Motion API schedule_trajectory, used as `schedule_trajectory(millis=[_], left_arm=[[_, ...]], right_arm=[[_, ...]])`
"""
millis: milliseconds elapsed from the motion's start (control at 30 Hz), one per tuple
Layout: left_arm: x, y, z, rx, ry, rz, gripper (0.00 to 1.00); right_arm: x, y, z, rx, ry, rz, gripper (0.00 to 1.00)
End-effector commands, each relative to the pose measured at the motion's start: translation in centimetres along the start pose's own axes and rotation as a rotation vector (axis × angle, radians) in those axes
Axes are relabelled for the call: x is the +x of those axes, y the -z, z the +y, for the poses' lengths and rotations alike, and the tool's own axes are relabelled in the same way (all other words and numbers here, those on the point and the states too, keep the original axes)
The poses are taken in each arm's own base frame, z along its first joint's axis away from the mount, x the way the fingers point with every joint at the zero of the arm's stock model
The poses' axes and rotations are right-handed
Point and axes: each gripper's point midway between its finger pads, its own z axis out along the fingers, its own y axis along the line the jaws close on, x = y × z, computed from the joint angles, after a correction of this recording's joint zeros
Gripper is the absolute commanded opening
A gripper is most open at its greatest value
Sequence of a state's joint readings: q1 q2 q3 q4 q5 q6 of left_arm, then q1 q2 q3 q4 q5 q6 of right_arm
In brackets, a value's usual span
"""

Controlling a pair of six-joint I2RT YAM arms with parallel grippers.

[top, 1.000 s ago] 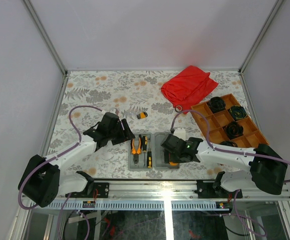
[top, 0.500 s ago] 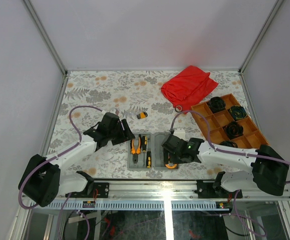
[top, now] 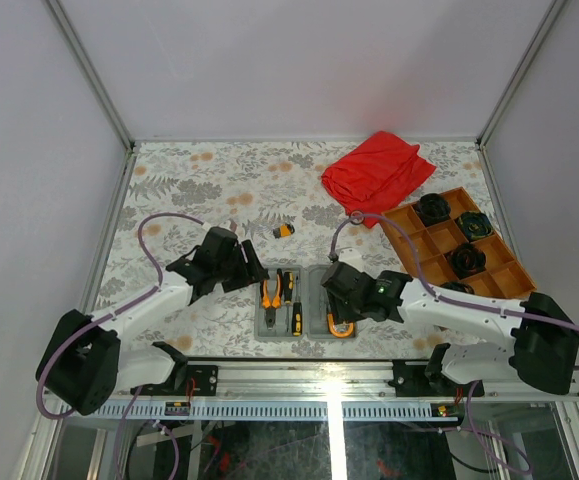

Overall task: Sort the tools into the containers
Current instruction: Place the engineering item in the storage box.

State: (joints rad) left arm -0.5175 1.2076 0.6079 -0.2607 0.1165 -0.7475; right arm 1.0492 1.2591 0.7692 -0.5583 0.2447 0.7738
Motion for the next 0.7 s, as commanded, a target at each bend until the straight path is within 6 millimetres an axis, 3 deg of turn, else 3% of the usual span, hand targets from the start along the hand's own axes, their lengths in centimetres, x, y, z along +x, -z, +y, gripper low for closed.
schedule_trajectory(millis=[0, 233, 667], left_arm=[[0.2, -0.1, -0.2, 0.023, 0.000, -0.017, 0.61], [0.7, -0.3, 0.3, 0.010, 0.004, -0.009, 0.60], [2.8, -1.4, -0.1, 0.006, -0.058, 0.043, 0.60]], right_arm=[[-1.5, 0.3, 0.8, -0.010, 0.104, -0.032, 0.48], [-0.8, -0.6, 0.5, 0.038, 0.145, 0.040, 0.42], [3.0, -1.8, -0.7, 0.098, 0.135, 0.211, 0.42]])
